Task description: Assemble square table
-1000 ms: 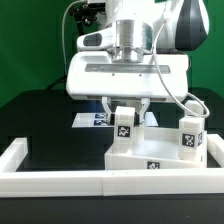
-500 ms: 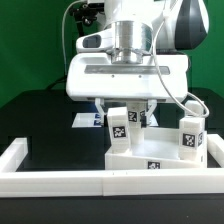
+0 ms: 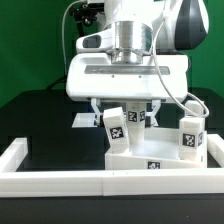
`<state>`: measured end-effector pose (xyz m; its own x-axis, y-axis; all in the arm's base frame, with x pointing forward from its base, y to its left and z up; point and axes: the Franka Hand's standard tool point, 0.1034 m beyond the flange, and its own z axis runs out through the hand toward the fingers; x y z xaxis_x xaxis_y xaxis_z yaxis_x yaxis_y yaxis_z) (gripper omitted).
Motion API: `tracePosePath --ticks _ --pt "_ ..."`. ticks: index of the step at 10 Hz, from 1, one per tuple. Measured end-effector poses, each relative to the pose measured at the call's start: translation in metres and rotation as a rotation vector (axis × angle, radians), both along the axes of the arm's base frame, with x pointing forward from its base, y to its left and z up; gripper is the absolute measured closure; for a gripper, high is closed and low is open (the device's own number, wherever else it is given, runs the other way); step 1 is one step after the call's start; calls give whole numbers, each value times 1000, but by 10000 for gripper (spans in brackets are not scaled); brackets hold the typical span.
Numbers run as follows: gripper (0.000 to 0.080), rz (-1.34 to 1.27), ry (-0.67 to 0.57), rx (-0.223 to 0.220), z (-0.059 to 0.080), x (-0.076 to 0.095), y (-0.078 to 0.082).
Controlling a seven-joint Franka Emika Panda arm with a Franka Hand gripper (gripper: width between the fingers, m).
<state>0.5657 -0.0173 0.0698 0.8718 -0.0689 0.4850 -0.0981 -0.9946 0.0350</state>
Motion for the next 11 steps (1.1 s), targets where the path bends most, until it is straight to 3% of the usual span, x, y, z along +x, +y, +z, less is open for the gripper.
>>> tracePosePath --ticks 3,5,7,8,11 --pt "151 -17 26 18 15 1 -14" --pt "151 -13 85 68 25 1 -8" --pt "151 -15 108 81 22 -1 -6" --pt "151 -9 218 149 19 -5 5" --pt "151 38 407 199 12 1 -5"
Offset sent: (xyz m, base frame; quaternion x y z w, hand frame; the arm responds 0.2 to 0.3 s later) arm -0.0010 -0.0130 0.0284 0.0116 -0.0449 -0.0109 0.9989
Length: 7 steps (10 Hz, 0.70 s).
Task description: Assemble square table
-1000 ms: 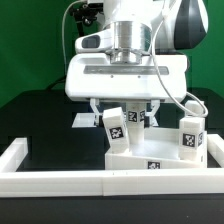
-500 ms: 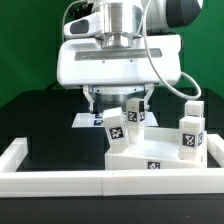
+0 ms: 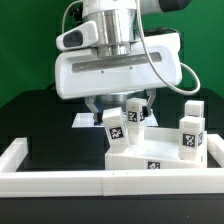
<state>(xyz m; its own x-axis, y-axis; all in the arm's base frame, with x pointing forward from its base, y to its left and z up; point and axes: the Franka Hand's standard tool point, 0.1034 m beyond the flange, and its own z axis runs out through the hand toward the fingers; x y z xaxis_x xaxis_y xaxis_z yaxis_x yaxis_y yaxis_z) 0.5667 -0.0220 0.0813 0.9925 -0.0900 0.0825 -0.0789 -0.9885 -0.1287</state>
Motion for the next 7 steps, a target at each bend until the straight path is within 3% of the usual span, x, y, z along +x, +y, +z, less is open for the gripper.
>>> tracePosePath --ticks 1,3,7 --pt "151 23 104 29 1 -1 0" --pt "151 36 192 58 0 3 0" --pt "151 36 169 50 0 12 -1"
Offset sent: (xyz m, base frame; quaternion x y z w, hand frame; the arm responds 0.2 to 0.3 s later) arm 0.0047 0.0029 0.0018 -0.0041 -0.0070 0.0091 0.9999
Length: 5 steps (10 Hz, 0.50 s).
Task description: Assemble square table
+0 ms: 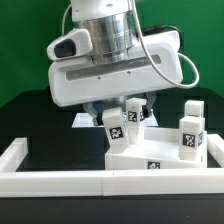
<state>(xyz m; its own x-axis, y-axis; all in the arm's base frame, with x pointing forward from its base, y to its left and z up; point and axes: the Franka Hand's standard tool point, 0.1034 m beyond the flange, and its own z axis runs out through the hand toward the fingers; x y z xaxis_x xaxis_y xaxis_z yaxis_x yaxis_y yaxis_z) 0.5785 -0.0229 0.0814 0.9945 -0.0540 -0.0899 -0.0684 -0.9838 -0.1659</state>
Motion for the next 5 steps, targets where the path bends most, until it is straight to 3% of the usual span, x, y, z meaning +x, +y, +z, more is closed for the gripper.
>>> tracePosePath --ticks 3,5 --pt "162 -2 -38 -15 1 5 0" --pt "508 -2 -38 -16 0 5 -1"
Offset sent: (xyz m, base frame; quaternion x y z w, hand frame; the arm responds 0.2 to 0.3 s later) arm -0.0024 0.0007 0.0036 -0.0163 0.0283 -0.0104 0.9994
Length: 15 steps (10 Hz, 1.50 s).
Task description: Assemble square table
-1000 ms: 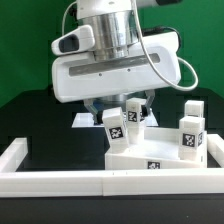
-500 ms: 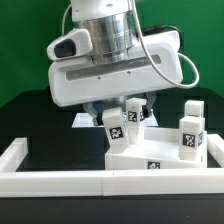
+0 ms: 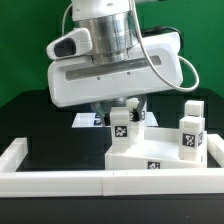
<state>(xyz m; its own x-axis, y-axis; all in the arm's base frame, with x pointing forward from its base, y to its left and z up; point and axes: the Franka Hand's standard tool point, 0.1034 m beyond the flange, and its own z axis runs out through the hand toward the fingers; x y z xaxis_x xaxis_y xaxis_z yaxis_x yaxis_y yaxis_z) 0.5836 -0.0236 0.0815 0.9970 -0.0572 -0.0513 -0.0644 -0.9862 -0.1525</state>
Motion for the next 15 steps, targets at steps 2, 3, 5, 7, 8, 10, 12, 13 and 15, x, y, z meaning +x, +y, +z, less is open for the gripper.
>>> tracePosePath --ticks 2,3,5,7,8,10,12,13,15 --pt "508 0 -5 -2 0 1 0" --pt "508 0 -4 -2 -1 0 0" --pt "508 -26 1 -2 -1 0 0" --pt "508 -87 10 -3 -1 0 0" --pt "508 -166 19 -7 -2 1 1" --pt "508 -375 41 -19 -3 1 5" --pt "508 -563 71 -25 -3 1 8" --pt "508 -623 81 -27 -3 1 9" --pt "508 -919 126 -39 -4 2 18"
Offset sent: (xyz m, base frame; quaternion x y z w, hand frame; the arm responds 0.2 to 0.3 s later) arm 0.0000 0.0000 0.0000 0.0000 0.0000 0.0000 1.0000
